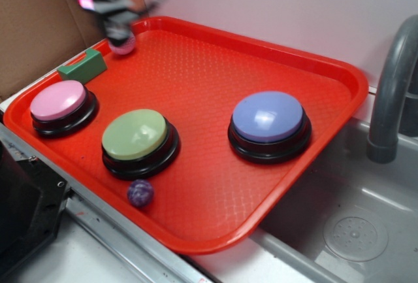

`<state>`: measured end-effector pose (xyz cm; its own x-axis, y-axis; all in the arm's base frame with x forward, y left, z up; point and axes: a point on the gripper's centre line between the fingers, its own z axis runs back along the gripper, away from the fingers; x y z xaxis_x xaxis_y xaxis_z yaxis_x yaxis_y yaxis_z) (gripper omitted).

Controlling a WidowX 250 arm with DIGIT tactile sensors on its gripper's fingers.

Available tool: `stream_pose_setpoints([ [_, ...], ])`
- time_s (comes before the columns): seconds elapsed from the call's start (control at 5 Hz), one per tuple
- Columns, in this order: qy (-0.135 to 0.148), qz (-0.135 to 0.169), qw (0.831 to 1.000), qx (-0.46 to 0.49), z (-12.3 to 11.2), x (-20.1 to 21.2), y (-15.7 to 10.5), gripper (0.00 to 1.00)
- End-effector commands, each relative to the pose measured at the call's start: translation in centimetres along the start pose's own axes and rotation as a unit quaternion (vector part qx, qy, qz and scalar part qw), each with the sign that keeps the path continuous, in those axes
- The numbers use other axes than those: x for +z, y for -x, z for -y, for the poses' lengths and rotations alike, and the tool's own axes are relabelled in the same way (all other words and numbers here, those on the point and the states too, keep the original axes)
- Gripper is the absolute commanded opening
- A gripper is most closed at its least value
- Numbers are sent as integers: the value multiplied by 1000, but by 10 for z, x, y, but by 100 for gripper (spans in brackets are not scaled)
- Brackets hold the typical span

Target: Push the purple button.

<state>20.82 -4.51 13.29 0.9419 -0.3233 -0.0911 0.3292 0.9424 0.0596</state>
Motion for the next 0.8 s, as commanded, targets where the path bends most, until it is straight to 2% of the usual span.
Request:
stream_pose_setpoints([
  [0.0,7,22,999,-37,52,-42,-63,100],
  [0.2,-11,43,996,-80,66,-45,-91,100],
  [0.4,-45,50,991,-117,69,-35,-114,100],
  [0.6,-50,58,989,-125,61,-40,-113,100],
])
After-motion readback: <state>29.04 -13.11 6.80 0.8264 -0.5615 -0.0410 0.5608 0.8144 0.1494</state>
